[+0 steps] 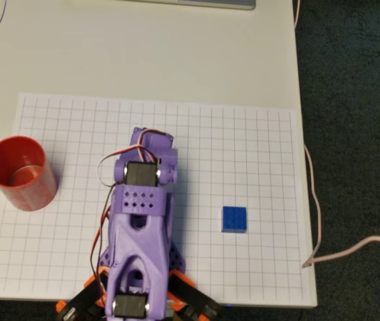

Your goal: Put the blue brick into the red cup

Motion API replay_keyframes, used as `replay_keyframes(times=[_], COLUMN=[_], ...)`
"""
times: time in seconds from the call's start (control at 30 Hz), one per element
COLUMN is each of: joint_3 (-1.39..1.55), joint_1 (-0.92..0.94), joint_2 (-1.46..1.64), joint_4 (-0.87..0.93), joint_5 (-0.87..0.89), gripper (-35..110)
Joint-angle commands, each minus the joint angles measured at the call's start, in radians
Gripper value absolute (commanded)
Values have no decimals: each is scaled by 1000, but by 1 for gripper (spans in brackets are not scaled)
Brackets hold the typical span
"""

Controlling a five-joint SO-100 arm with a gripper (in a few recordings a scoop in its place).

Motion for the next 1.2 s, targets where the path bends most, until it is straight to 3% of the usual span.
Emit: replay_keyframes(times=[0.0, 0.7, 1.0, 1.17], joint_3=[-17, -43, -541, -956], joint_1=[-6, 2, 147, 189], joint_2=[-2, -5, -341, -583], joint_4=[23, 21, 34, 170], joint_5=[21, 40, 26, 43], gripper=[0, 0, 0, 0])
